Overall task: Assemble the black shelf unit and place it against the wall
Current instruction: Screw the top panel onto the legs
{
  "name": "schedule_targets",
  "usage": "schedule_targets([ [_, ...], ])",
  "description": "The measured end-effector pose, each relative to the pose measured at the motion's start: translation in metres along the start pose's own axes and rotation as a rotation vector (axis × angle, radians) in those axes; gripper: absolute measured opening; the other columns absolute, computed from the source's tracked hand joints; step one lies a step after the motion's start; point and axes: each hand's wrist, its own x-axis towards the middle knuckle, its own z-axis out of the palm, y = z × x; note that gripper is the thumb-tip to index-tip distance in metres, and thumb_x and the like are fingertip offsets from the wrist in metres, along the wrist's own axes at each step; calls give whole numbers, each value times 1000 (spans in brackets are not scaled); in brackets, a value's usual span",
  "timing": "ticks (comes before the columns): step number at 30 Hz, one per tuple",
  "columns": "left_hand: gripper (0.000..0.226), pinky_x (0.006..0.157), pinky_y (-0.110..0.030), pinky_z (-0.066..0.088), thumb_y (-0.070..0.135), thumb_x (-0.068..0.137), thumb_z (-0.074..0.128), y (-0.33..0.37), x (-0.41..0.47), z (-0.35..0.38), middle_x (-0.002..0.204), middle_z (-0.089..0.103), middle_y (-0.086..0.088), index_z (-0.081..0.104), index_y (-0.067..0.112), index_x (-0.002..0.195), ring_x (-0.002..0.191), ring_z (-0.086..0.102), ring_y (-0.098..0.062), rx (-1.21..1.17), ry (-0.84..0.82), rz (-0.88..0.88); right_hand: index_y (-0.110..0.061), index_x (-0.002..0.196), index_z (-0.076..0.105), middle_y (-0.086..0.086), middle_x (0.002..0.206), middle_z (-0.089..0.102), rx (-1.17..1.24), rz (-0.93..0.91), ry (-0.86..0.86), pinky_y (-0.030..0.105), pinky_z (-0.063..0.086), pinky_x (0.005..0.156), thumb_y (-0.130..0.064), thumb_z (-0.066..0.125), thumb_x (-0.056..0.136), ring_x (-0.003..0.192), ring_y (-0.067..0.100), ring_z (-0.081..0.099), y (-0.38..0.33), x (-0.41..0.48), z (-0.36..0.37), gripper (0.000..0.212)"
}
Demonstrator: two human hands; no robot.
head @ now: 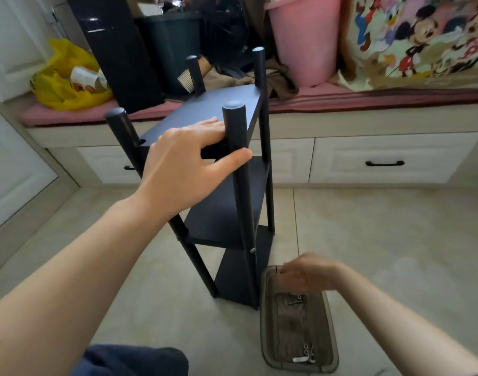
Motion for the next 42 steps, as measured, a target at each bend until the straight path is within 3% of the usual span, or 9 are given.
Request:
schedule_targets([
  [2, 27, 88, -44, 55, 50, 89, 64, 2, -1, 2, 103, 73, 20, 76, 33, 106, 103, 68, -6, 9, 17, 19, -5, 88, 68, 5, 82, 72, -184, 26, 58, 31, 56, 71, -12, 63, 91, 74, 17, 71, 24, 20, 11, 8],
  [4, 28, 87, -43, 55, 48, 90, 64, 2, -2, 3, 104, 73, 18, 76, 30, 107, 101, 68, -6, 17, 34, 30, -8, 82, 65, 3, 72, 66, -429, 29, 158, 28, 52, 59, -9, 61, 88, 61, 16, 65, 42, 40, 20, 7],
  [8, 32, 98, -42, 53, 47, 90, 65, -2, -1, 6, 114, 72, 16, 76, 28, 113, 119, 64, -9, 11, 39, 29, -9, 111, 64, 7, 105, 66, -827, -3, 296, 28, 50, 79, -17, 56, 96, 105, 25, 66, 64, 68, 37, 19],
  [10, 33, 101, -41, 52, 47, 91, 66, -2, 0, 7, 117, 72, 14, 75, 27, 115, 122, 63, -9, 9, 39, 24, -10, 121, 61, 9, 122, 64, -911, -13, 280, 29, 47, 92, -16, 49, 100, 115, 26, 61, 71, 70, 43, 25],
  [18, 28, 91, -30, 55, 40, 94, 65, 3, -2, 7, 106, 70, 19, 76, 19, 110, 102, 68, -2, 52, 63, 73, -2, 149, 32, 22, 152, 34, -1023, -9, 252, 45, 32, 115, -6, 34, 102, 137, 39, 38, 109, 89, 55, 47],
  [24, 26, 91, -27, 55, 39, 96, 65, 3, -2, 7, 105, 63, 28, 74, 22, 113, 103, 67, 0, 66, 49, 96, -10, 130, 56, 12, 136, 56, -940, -124, 347, 34, 45, 103, -11, 43, 101, 122, 27, 56, 118, 97, 41, 31],
  [28, 28, 89, -31, 56, 39, 96, 65, 3, -1, 9, 104, 63, 26, 75, 18, 112, 101, 67, -2, 69, 48, 108, -3, 131, 51, 19, 136, 48, -943, -93, 427, 42, 44, 101, -10, 42, 101, 123, 35, 50, 121, 102, 39, 32],
  [33, 27, 89, -29, 56, 38, 97, 65, 4, 0, 10, 102, 65, 24, 74, 17, 111, 100, 68, -3, 65, 40, 108, -7, 141, 45, 21, 149, 33, -1019, -26, 415, 41, 41, 110, -10, 42, 102, 137, 35, 35, 123, 104, 47, 39],
  [42, 26, 91, -21, 53, 39, 97, 64, 5, 1, 11, 105, 60, 29, 71, 21, 115, 103, 65, 3, 74, 34, 128, -7, 141, 46, 19, 149, 37, -1114, -39, 445, 38, 41, 109, -11, 42, 103, 138, 33, 37, 126, 110, 47, 38],
])
